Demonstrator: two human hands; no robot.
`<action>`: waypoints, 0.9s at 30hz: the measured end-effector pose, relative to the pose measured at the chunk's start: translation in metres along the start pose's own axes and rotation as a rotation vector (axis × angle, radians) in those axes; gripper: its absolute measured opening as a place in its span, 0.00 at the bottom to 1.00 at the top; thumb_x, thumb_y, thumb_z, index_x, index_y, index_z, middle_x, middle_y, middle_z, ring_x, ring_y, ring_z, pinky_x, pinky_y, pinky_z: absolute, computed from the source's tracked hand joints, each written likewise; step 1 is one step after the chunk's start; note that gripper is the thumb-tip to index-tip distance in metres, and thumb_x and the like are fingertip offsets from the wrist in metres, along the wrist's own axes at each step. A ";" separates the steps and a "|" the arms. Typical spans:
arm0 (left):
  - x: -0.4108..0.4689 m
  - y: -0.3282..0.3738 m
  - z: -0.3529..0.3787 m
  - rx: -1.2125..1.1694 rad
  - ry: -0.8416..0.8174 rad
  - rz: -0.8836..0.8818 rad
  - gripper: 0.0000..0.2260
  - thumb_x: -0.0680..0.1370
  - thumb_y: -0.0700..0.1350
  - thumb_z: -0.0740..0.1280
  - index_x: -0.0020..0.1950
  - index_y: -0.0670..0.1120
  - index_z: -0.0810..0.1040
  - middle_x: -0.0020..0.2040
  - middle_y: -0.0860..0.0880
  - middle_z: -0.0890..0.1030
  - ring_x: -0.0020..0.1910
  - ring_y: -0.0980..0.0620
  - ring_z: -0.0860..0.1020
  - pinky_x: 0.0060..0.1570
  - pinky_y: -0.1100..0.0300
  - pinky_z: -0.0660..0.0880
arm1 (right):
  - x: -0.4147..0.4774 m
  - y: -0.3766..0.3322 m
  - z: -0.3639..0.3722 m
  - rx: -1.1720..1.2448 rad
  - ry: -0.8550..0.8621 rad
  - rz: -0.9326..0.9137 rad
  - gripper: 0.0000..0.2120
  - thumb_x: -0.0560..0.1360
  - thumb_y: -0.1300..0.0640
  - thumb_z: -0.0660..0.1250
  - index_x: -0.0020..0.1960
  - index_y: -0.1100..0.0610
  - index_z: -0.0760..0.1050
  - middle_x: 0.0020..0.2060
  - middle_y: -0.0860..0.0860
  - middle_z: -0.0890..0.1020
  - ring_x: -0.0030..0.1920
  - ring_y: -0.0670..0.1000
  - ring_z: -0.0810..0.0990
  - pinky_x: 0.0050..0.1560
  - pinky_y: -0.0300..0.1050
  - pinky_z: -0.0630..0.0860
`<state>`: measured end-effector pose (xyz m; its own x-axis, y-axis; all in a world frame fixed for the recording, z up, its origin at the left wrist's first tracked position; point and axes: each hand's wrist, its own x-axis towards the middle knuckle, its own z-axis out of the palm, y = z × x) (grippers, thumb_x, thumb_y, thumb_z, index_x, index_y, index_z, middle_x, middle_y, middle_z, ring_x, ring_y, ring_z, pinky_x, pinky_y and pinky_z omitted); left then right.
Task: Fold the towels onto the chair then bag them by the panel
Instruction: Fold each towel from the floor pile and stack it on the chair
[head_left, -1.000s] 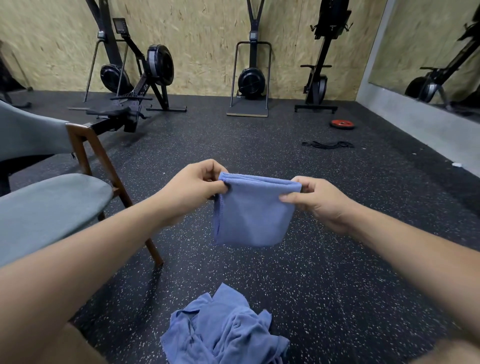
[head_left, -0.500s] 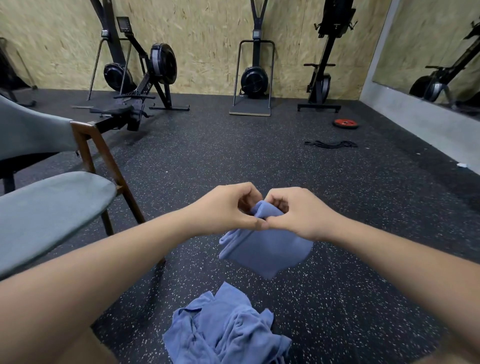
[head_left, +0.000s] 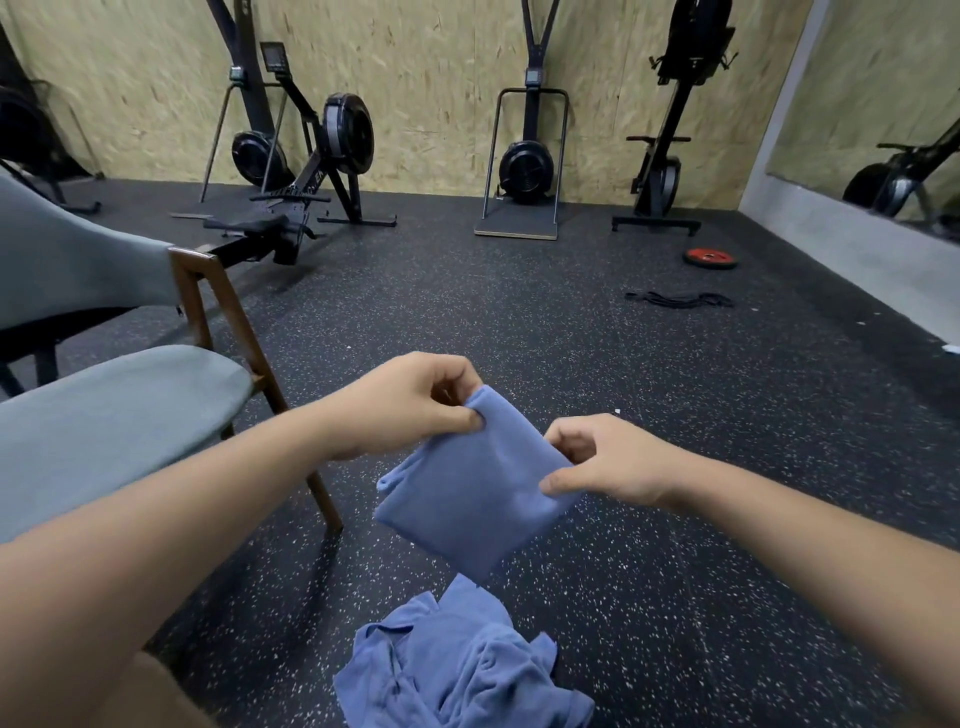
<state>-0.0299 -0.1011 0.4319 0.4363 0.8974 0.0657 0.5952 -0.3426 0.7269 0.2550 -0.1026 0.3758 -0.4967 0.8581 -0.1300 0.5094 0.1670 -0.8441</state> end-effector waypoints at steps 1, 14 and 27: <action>-0.003 -0.005 -0.007 -0.041 0.002 -0.013 0.04 0.78 0.42 0.76 0.49 0.49 0.82 0.47 0.46 0.87 0.43 0.55 0.82 0.50 0.53 0.78 | 0.001 0.000 -0.002 0.007 0.004 0.014 0.08 0.74 0.63 0.78 0.51 0.59 0.82 0.46 0.58 0.87 0.43 0.49 0.79 0.50 0.51 0.72; -0.097 -0.093 -0.076 -0.121 0.214 -0.212 0.06 0.78 0.42 0.74 0.55 0.48 0.82 0.51 0.44 0.87 0.48 0.53 0.82 0.53 0.45 0.81 | 0.112 -0.096 0.068 0.070 0.142 -0.253 0.06 0.75 0.50 0.70 0.48 0.51 0.78 0.45 0.58 0.85 0.42 0.48 0.77 0.47 0.52 0.72; -0.117 -0.247 -0.180 -0.323 0.478 -0.463 0.09 0.81 0.50 0.75 0.49 0.45 0.82 0.43 0.51 0.84 0.43 0.55 0.80 0.46 0.58 0.77 | 0.324 -0.171 0.185 -0.145 0.168 -0.337 0.07 0.83 0.51 0.65 0.47 0.50 0.76 0.36 0.45 0.80 0.39 0.45 0.75 0.40 0.42 0.70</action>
<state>-0.3493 -0.0717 0.3681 -0.1968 0.9786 -0.0596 0.3865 0.1333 0.9126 -0.1234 0.0571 0.3820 -0.5369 0.8093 0.2384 0.4379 0.5088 -0.7412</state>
